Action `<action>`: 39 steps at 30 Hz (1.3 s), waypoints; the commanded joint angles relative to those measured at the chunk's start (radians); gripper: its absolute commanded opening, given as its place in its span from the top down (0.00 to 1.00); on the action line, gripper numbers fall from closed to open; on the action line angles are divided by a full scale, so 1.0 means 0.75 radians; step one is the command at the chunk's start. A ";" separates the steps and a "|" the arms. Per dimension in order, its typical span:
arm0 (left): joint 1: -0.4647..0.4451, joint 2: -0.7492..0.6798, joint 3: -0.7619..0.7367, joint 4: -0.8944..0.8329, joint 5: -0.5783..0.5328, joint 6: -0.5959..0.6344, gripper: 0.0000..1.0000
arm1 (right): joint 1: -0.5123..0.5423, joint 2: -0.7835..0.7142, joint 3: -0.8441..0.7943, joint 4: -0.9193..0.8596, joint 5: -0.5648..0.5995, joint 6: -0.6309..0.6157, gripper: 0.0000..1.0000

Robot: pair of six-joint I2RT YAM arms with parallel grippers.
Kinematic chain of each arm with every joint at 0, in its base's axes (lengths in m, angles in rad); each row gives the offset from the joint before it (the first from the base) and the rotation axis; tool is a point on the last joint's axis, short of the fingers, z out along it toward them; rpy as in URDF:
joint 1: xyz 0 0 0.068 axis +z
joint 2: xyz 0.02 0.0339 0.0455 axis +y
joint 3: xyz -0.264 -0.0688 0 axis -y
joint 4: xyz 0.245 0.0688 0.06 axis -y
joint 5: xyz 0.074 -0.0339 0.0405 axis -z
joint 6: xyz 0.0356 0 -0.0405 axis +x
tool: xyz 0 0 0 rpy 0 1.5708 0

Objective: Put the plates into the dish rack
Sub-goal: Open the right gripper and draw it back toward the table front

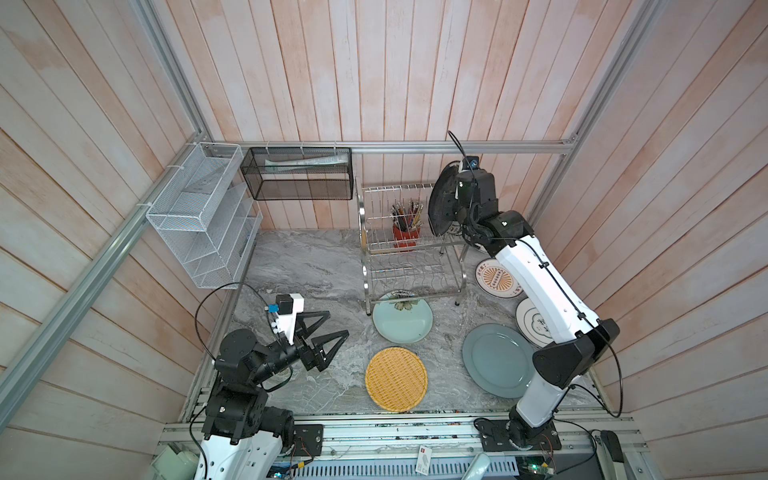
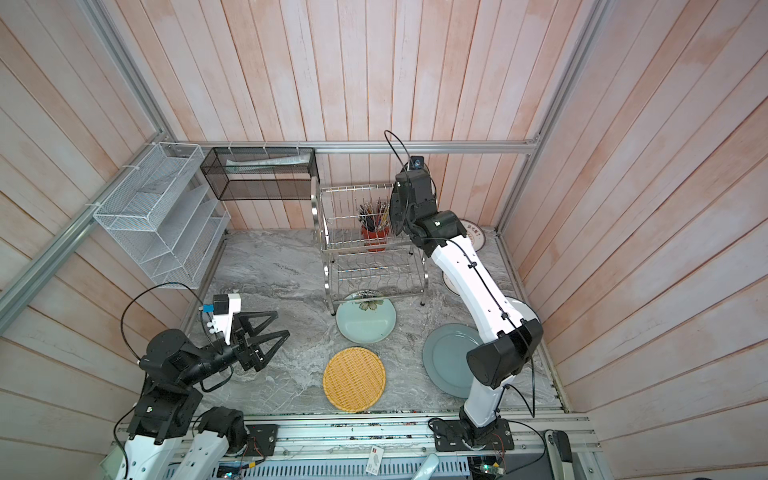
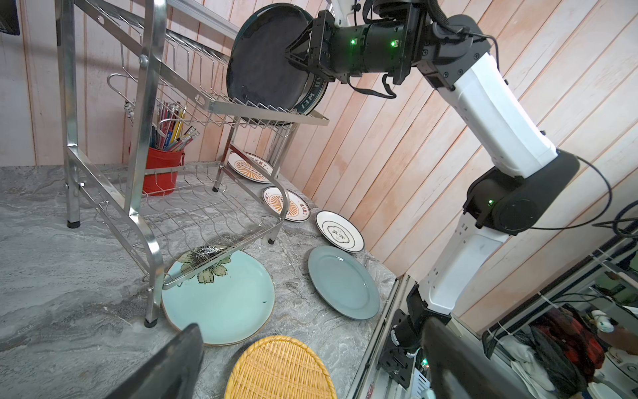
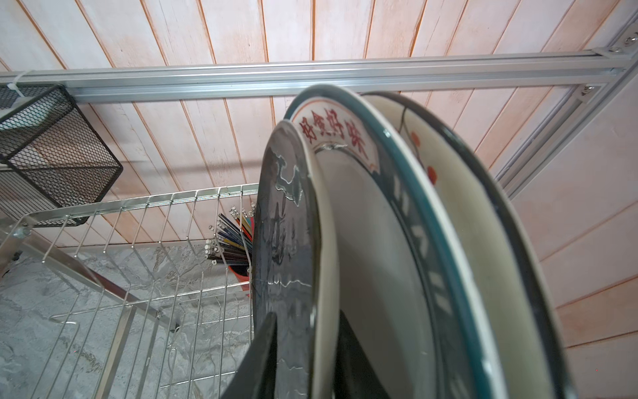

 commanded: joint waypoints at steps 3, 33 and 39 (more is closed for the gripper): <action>-0.008 -0.020 -0.013 0.018 0.002 0.018 0.00 | 0.000 -0.054 0.032 0.005 -0.036 0.001 0.70; -0.010 -0.009 -0.014 0.014 -0.010 0.015 0.00 | 0.128 -0.107 0.234 -0.031 0.098 -0.060 0.55; -0.033 0.022 -0.013 0.009 -0.041 -0.003 0.00 | 0.147 -0.205 0.200 -0.046 0.014 -0.056 0.47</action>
